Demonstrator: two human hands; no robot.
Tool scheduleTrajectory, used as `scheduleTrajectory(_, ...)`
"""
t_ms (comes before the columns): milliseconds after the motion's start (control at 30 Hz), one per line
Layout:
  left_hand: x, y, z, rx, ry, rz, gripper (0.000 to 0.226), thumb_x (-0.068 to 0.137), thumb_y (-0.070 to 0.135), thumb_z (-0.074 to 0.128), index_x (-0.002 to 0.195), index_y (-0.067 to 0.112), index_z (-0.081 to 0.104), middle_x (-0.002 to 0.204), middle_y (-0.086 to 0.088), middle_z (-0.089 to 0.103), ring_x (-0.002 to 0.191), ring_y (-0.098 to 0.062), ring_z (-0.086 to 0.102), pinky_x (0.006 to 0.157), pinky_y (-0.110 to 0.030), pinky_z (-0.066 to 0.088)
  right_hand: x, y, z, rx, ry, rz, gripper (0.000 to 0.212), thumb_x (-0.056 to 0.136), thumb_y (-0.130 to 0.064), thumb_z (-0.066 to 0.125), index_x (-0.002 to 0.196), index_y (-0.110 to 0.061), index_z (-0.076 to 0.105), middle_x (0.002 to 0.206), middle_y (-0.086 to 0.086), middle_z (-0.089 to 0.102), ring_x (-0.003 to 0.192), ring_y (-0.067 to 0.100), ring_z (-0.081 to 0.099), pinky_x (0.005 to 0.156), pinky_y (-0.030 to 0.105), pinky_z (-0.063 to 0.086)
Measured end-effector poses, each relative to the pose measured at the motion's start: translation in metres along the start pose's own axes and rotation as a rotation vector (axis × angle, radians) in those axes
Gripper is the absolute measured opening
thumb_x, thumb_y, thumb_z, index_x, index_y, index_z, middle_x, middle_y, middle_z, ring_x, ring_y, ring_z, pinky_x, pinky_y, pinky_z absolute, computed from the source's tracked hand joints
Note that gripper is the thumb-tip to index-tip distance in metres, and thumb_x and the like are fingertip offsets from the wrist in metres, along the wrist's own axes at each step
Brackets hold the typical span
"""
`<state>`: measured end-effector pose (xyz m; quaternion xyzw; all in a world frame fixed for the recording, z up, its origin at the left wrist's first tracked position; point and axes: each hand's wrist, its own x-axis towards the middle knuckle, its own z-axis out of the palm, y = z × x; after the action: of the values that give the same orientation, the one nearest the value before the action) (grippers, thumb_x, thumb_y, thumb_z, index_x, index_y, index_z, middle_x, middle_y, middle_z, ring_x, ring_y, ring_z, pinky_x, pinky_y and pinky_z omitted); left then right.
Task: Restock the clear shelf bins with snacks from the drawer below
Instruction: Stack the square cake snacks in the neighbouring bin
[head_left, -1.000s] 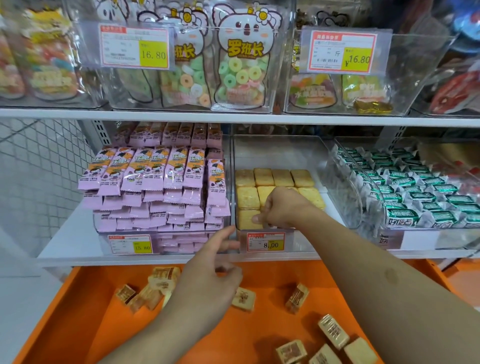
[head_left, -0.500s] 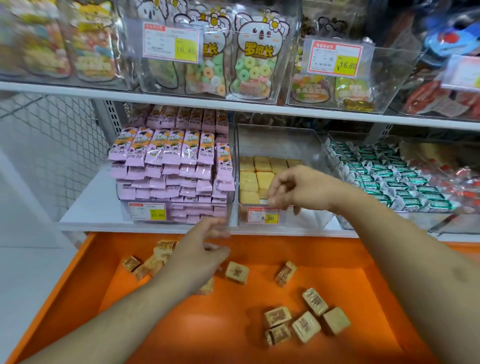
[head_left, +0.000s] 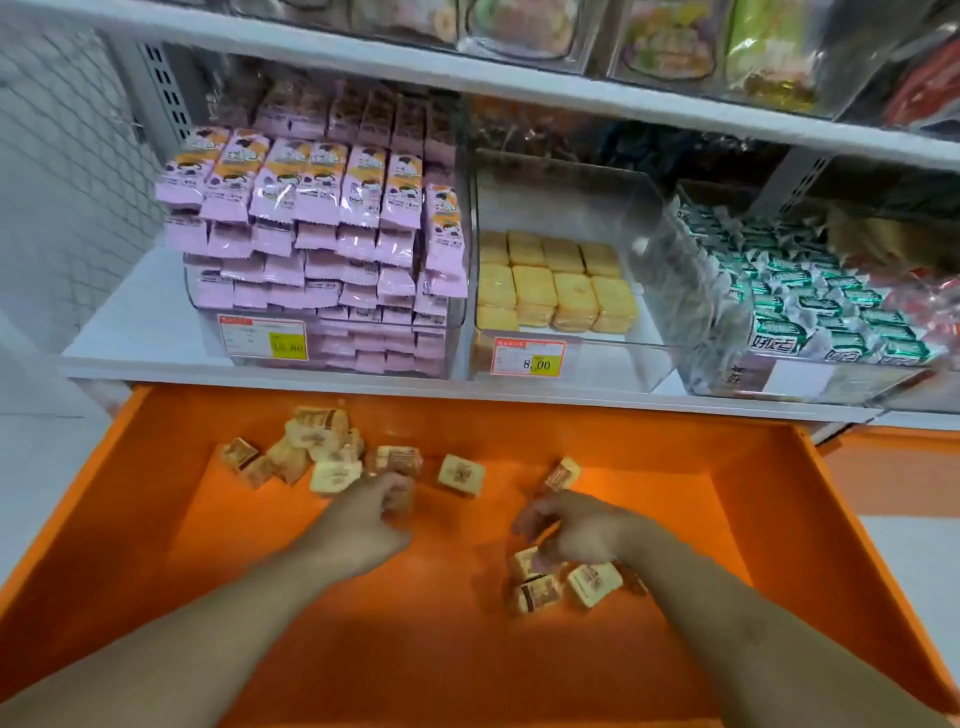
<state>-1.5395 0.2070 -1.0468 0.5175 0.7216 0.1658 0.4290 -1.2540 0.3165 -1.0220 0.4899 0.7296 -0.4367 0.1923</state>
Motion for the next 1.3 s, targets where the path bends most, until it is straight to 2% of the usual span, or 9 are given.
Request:
scheduleTrajectory(133,0.038,-0.018,0.019,0.161,0.03,-0.115,0.081,0.079,0.036,0.083,0.151,0.042,0.044,0.157,-0.004,0.03,0.118,-0.022,0.058,0.086,-0.031,0.057,0.033,0.024,0.014,-0.011,0.031,0.118,0.043,0.081,-0.041,0.088,0.118,-0.046,0.067,0.137,-0.007,0.055,0.115,0.018,0.061,0.08,0.029,0.054)
scheduleTrajectory(233,0.068,-0.036,0.032,0.286,0.06,-0.229,0.093,0.077,0.055,0.08,0.155,0.05,0.031,0.162,-0.015,0.017,0.136,-0.041,0.045,0.103,-0.04,0.053,0.059,0.031,0.023,-0.172,0.048,0.19,0.069,0.081,-0.059,0.081,0.142,-0.037,0.057,0.153,0.001,0.049,0.135,0.024,0.053,0.105,0.035,0.048)
scheduleTrajectory(400,0.097,-0.059,0.054,0.323,0.114,-0.261,0.091,0.078,0.063,0.076,0.156,0.044,0.033,0.156,-0.014,0.013,0.134,-0.041,0.047,0.115,-0.041,0.043,0.097,0.032,0.053,-0.292,0.051,0.256,0.068,0.073,-0.073,0.076,0.123,-0.028,0.066,0.12,-0.001,0.07,0.113,0.022,0.066,0.092,0.034,0.057)
scheduleTrajectory(533,0.104,-0.065,0.069,0.291,0.196,-0.189,0.074,0.081,0.052,0.08,0.144,0.043,0.043,0.15,-0.009,0.019,0.13,-0.039,0.049,0.114,-0.042,0.043,0.106,0.027,0.061,-0.239,0.095,0.241,0.052,0.077,-0.06,0.08,0.111,-0.023,0.065,0.106,0.001,0.069,0.097,0.02,0.067,0.079,0.033,0.059)
scheduleTrajectory(800,0.087,-0.057,0.078,0.315,0.095,-0.173,0.063,0.082,0.048,0.079,0.133,0.041,0.042,0.136,-0.007,0.045,0.104,-0.028,0.063,0.084,-0.039,0.057,0.085,0.012,0.042,0.139,0.127,0.079,0.073,0.069,-0.031,0.097,0.132,-0.033,0.059,0.118,-0.013,0.058,0.099,0.008,0.063,0.08,0.027,0.057)
scheduleTrajectory(933,0.067,-0.04,0.059,0.01,-0.094,-0.196,0.048,0.082,0.051,0.076,0.122,0.037,0.054,0.108,0.009,0.066,0.085,-0.014,0.07,0.07,-0.034,0.06,0.064,-0.001,0.027,0.181,0.112,0.01,0.072,0.072,-0.027,0.095,0.134,-0.035,0.06,0.134,-0.01,0.051,0.11,0.014,0.061,0.077,0.022,0.051)
scheduleTrajectory(1100,0.029,0.019,0.011,-0.35,-0.145,-0.252,0.031,0.099,0.047,0.057,0.121,0.026,0.063,0.102,-0.007,0.074,0.084,-0.03,0.075,0.055,-0.029,0.049,0.022,-0.038,-0.002,0.225,0.143,-0.111,0.073,0.071,-0.007,0.093,0.134,-0.028,0.062,0.125,-0.006,0.058,0.094,0.008,0.064,0.068,0.018,0.053)
scheduleTrajectory(1200,-0.001,0.059,-0.018,-0.533,-0.104,-0.224,0.036,0.102,0.043,0.052,0.11,0.011,0.066,0.085,-0.012,0.074,0.068,-0.036,0.072,0.053,-0.028,0.039,-0.021,-0.064,-0.021,0.279,0.194,-0.211,0.068,0.071,0.009,0.086,0.129,-0.018,0.062,0.107,-0.006,0.064,0.077,-0.003,0.065,0.067,0.024,0.058)
scheduleTrajectory(1300,-0.029,0.084,-0.045,-0.642,-0.152,-0.153,0.058,0.1,0.063,0.046,0.116,0.014,0.071,0.085,-0.016,0.073,0.063,-0.029,0.065,0.051,-0.025,0.036,-0.075,-0.087,-0.041,0.407,0.223,-0.299,0.067,0.075,0.024,0.075,0.13,-0.01,0.059,0.108,0.0,0.062,0.076,-0.008,0.068,0.062,0.032,0.063)
